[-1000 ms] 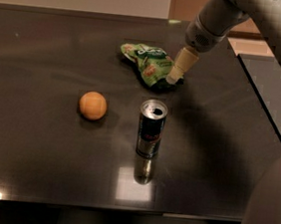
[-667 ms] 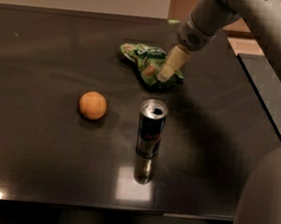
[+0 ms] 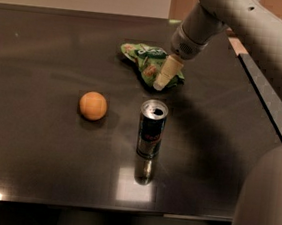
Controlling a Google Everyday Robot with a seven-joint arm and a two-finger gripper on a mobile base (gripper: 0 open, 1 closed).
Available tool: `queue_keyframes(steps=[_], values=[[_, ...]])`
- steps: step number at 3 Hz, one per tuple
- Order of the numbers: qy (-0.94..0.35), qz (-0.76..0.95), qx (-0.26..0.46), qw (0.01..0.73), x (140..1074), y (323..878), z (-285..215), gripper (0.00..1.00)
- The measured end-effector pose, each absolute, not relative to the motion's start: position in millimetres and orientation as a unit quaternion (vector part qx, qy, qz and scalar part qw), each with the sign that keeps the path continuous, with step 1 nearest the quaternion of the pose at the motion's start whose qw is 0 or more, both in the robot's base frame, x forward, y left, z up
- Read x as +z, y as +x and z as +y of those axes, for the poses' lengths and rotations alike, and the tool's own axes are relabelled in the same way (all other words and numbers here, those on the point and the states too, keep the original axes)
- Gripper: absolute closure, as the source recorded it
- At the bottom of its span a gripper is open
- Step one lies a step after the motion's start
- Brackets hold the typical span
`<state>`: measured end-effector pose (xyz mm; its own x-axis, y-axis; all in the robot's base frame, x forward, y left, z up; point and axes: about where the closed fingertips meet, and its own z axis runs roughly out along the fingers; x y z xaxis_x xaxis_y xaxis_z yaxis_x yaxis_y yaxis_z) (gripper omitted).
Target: Pick green rice chip bag
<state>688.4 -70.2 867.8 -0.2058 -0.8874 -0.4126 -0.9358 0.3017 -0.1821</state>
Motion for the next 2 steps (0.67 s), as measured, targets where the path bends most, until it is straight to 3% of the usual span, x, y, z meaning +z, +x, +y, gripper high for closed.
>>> queue_keyframes(steps=[1,2], values=[[-0.591,0.775,0.047,0.218,860.5,687.2,-68.1,0.17],[-0.593,0.775,0.047,0.214,859.3,685.7,-65.6,0.41]])
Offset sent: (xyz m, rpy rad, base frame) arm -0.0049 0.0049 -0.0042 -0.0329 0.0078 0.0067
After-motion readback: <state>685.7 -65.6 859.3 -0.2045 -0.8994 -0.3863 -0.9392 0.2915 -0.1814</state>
